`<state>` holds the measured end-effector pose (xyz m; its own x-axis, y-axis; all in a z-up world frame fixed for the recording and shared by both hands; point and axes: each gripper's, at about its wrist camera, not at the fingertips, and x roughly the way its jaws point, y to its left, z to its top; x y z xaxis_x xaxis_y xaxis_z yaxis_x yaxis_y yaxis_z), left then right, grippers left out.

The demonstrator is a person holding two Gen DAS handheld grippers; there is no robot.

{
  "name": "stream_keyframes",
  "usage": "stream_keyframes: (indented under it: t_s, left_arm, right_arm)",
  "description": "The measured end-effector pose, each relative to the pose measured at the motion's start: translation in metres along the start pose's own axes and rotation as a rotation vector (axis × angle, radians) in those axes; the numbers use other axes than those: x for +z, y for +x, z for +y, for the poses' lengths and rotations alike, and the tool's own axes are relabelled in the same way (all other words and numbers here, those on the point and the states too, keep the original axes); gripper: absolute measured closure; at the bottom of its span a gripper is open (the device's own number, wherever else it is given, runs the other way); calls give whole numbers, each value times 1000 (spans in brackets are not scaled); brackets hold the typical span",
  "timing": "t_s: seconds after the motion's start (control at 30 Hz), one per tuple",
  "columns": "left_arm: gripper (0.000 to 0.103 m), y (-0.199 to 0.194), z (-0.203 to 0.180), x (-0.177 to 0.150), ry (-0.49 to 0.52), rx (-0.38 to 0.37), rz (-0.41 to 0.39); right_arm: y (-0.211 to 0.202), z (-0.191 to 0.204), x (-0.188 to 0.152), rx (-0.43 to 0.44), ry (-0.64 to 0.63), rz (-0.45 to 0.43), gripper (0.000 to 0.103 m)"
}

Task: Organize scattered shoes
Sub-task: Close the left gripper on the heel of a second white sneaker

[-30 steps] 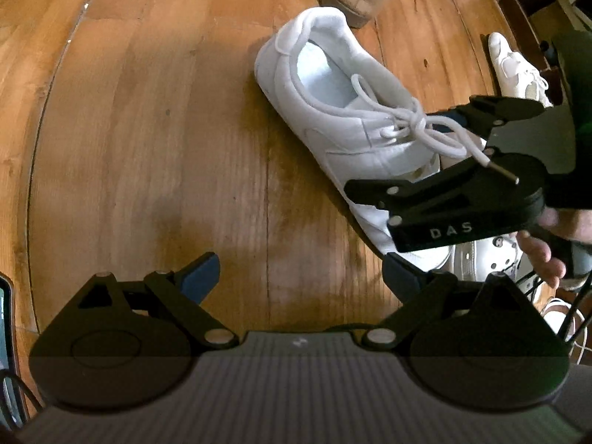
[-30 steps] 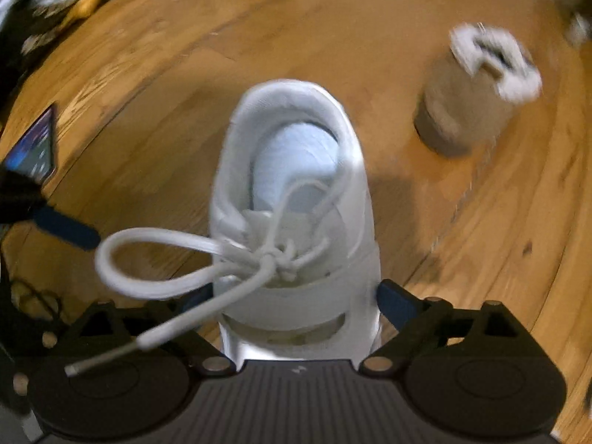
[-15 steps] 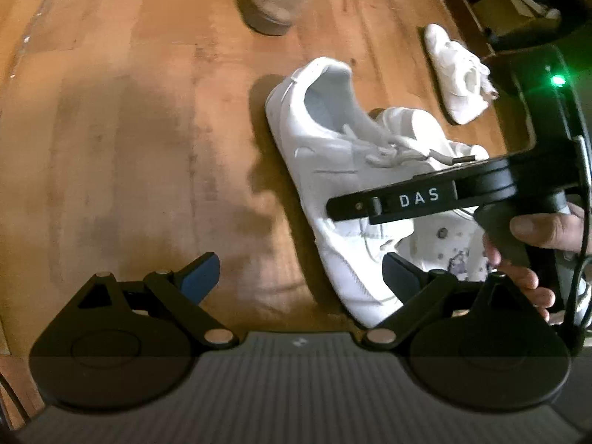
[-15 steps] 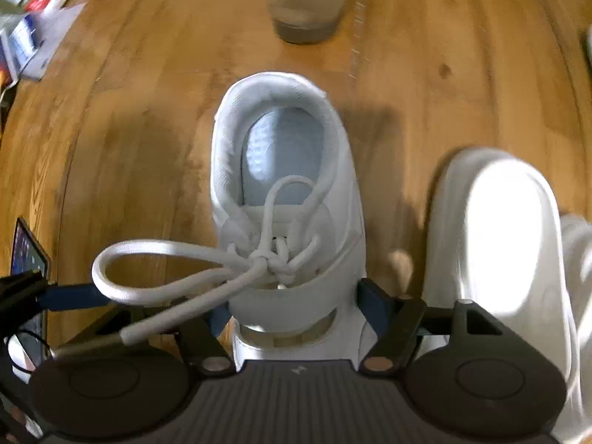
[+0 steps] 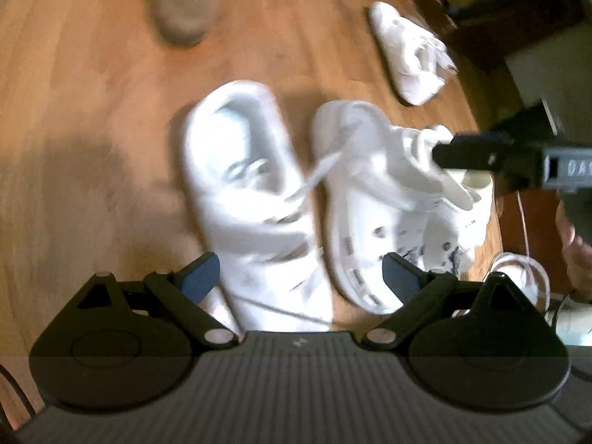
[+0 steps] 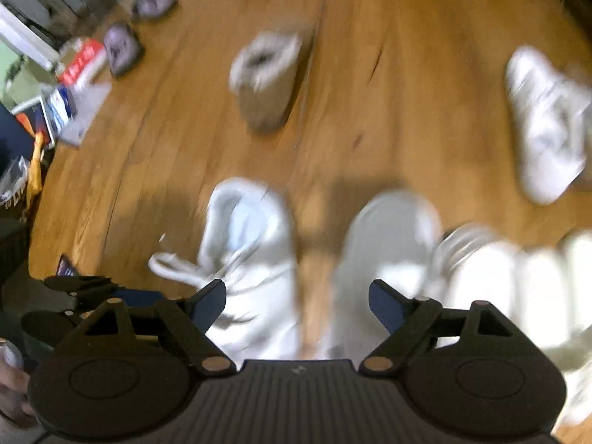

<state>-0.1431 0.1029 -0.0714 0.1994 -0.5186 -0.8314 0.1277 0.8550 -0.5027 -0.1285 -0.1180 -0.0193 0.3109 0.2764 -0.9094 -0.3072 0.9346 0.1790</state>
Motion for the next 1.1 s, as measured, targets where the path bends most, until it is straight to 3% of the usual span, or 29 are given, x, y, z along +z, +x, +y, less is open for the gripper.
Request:
stream_keyframes:
  t_s: [0.03,0.1,0.17,0.2,0.23,0.27,0.33,0.4,0.43,0.5,0.6,0.7,0.73,0.83,0.87,1.0,1.07,1.1]
  left_arm:
    - [7,0,-14,8,36,9,-1]
    - [7,1,-60,33,143,41,-29]
    - [7,5,-82,47,185,70,-50]
    - [7,13,-102,62,219,93,-77]
    - [7,18,-112,71,233,101,-98]
    - [7,27,-124,83,250,114,-114]
    - [7,54,-148,111,287,155,-131]
    - [7,79,-165,137,309,196,-132]
    - [7,89,-169,146,309,211,-137]
    - [7,107,-175,162,319,230,-144]
    - [7,148,-184,195,338,292,-176]
    - [10,188,-189,216,346,306,-149]
    - [14,198,-192,222,352,313,-144]
    - [39,224,-198,234,364,324,-131]
    - [40,233,-199,239,356,322,-136]
    - [37,256,-201,252,340,334,-172]
    - [21,271,-204,258,350,362,-204]
    - [18,274,-204,259,356,368,-230]
  right_arm:
    - [-12,-11,1,-6,32,-34,20]
    - [-29,-39,2,14,118,-75,37]
    - [-44,-74,1,50,206,-88,70]
    - [-47,-87,1,52,231,-90,79]
    - [-50,-97,2,52,238,-102,95]
    - [-54,-111,4,44,246,-125,99]
    - [-54,-129,6,24,272,-165,96]
    - [-52,-152,10,1,302,-214,83]
    - [-50,-166,12,-19,318,-245,66]
    - [-42,-185,14,-51,335,-276,52]
    - [-31,-216,18,-52,386,-278,52]
    - [-16,-254,22,50,513,-261,52]
    - [-9,-267,23,77,553,-248,52]
    - [3,-284,22,108,589,-222,52]
    - [7,-290,21,115,593,-218,52]
    - [20,-309,14,139,615,-207,52]
    - [21,-315,9,141,624,-203,52]
    - [20,-317,6,138,627,-203,52]
